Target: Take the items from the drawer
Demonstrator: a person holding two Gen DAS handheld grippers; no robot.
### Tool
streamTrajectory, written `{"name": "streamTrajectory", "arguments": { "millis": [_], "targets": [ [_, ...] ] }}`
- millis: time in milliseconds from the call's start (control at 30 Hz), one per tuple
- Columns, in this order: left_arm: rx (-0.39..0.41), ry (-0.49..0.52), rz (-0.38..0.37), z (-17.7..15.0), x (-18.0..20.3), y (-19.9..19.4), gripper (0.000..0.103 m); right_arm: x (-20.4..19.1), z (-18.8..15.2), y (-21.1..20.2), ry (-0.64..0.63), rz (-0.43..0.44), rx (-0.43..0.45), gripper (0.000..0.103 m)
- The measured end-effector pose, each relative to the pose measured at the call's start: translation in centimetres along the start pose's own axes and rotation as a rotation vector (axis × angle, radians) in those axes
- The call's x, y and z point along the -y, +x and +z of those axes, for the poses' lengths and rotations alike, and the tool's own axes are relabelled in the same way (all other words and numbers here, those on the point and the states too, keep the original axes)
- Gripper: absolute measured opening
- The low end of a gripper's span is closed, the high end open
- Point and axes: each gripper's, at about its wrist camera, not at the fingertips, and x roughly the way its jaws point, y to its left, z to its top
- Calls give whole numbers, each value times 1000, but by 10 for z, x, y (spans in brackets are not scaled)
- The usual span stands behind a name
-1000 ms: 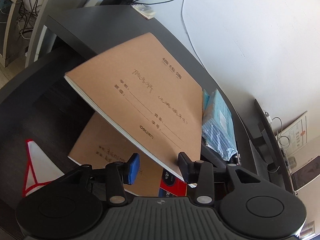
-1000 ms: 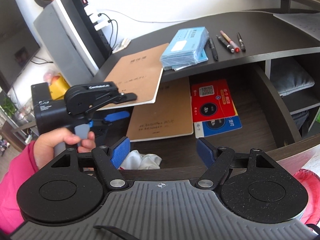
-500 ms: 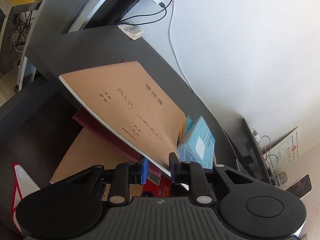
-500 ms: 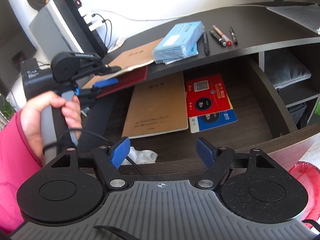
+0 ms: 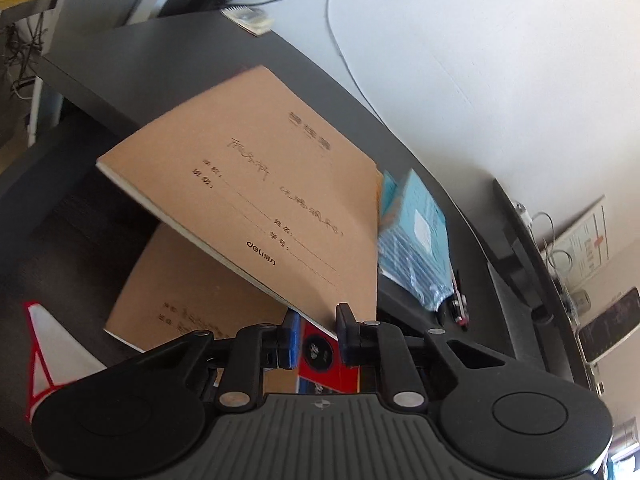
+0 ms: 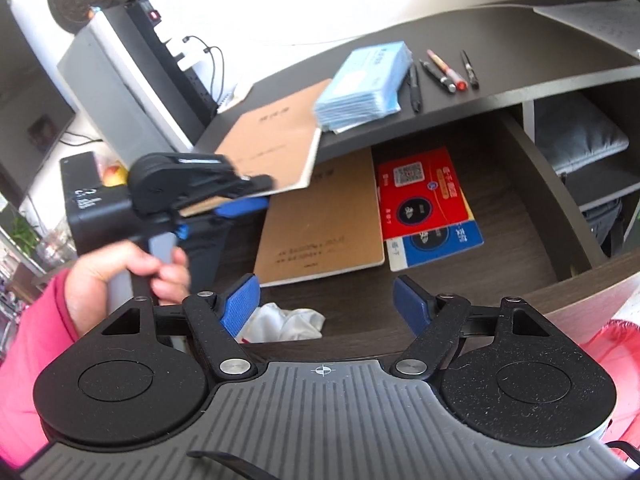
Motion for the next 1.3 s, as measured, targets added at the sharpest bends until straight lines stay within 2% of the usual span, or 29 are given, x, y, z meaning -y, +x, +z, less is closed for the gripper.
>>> {"name": "streamTrajectory", "arguments": {
  "millis": [33,67,100,167,333,433,533,567,600,633,733,767,900,1033,1133,1200,1300],
  "targets": [
    [-16,-11,-11,-1,0,2,20,1,0,0,0,-2,-2,79],
    [-18,-26,-9,-2,-2,3,30,2,-1,-1,3,-6,-4,79],
    [-10,-44,-1,-1,-6,4,49,3,-1,-1,5,-9,-6,79],
    [22,-87,24,4,-18,1,60,4,-2,-3,8,-13,-11,79],
    [120,-188,61,19,-55,-24,60,6,-3,-2,11,-11,-18,79],
    [156,-187,97,24,-71,-39,58,5,-1,2,15,0,-21,79],
    [179,-195,97,30,-80,-44,51,0,4,7,16,15,-20,79],
    [182,-198,88,32,-82,-46,45,-2,5,8,15,19,-21,79],
    [180,-195,77,33,-82,-45,38,-5,6,10,14,24,-22,79],
    [174,-187,65,34,-80,-43,36,-7,6,11,11,27,-24,79],
    [130,-184,46,36,-70,-32,36,-9,2,12,1,19,-35,79],
    [112,-196,44,33,-67,-30,40,-9,0,12,0,15,-38,79],
    [29,-201,12,14,-53,-21,42,-5,-5,10,18,-4,-49,79],
    [-66,-103,-30,5,-29,-12,32,1,-7,7,29,-16,-51,79],
    [-75,8,9,7,-11,-11,23,4,-7,6,34,-19,-51,79],
    [-49,45,36,16,-6,-9,23,5,-7,6,38,-17,-52,79],
    [-60,66,67,34,-3,5,26,7,-8,7,39,-13,-59,79]
  ]
}}
